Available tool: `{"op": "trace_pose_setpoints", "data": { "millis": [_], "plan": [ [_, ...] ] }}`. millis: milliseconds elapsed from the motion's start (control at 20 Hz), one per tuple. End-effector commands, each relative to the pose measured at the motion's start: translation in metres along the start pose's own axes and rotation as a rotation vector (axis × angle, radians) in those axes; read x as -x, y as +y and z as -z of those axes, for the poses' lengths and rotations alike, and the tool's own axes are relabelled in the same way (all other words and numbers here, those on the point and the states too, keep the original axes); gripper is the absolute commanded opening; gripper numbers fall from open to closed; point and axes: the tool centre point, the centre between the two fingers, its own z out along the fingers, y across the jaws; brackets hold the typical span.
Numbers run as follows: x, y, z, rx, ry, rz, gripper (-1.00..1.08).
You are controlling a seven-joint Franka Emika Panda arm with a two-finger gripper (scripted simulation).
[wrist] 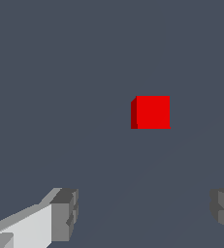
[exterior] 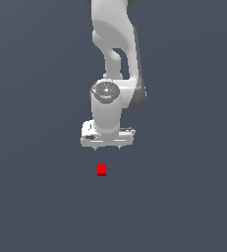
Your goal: Pick up the red cube and move it to a goal position.
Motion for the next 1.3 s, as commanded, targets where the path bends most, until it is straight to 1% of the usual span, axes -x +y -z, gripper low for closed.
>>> {"op": "trace_pose_setpoints", "data": {
  "millis": [0, 300, 600, 900, 1200, 1250],
  "plan": [
    [-0.008, 0.005, -0.016, -0.004, -0.002, 0.003, 1.0],
    [-0.031, 0.017, -0.057, -0.014, -0.006, 0.013, 1.0],
    [-0.048, 0.025, -0.085, -0.02, -0.009, 0.019, 1.0],
    [-0.057, 0.029, -0.099, -0.024, -0.01, 0.022, 1.0],
    [-0.06, 0.03, -0.103, -0.024, -0.011, 0.023, 1.0],
    [-0.06, 0.03, -0.103, -0.024, -0.011, 0.023, -1.0]
  ]
}}
